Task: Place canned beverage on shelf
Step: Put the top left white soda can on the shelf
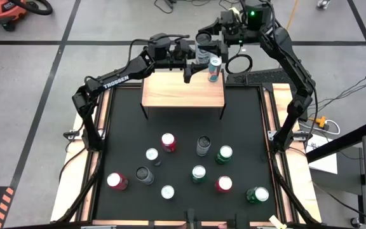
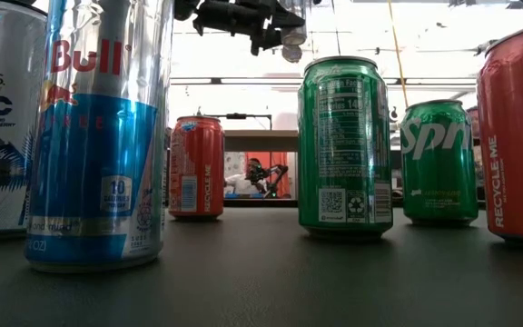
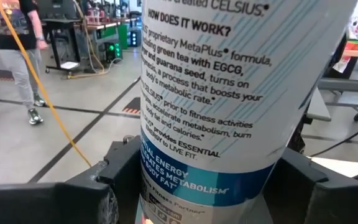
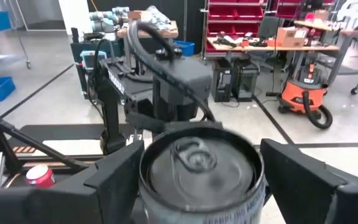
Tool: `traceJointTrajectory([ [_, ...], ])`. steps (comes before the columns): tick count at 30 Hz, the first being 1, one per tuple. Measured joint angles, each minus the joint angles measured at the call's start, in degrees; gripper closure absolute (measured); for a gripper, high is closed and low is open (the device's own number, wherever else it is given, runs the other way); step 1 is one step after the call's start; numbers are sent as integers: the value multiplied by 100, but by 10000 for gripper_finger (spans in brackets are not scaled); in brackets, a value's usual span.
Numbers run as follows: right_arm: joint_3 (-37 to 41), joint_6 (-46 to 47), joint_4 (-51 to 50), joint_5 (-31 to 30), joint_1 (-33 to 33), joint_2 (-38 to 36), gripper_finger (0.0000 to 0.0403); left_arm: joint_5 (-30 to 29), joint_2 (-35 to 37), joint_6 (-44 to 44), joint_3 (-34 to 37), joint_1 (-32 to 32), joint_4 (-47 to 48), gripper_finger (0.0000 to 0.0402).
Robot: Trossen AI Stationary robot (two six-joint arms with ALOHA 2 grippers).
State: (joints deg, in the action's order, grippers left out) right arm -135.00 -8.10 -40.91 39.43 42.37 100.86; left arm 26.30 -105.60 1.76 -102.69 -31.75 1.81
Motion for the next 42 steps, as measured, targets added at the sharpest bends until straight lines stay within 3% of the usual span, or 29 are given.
traceJointTrajectory([
  [16,0,-42,-17,254,2,129,116,9,0,10,0,-44,34,152],
  [27,0,-100,-12,247,16,129,170,17,0,13,2,-103,67,152],
  [34,0,-141,-43,351,158,129,168,-320,0,48,2,-90,139,150],
  [42,7,66,-78,221,534,131,172,-758,0,3,2,-133,148,74],
])
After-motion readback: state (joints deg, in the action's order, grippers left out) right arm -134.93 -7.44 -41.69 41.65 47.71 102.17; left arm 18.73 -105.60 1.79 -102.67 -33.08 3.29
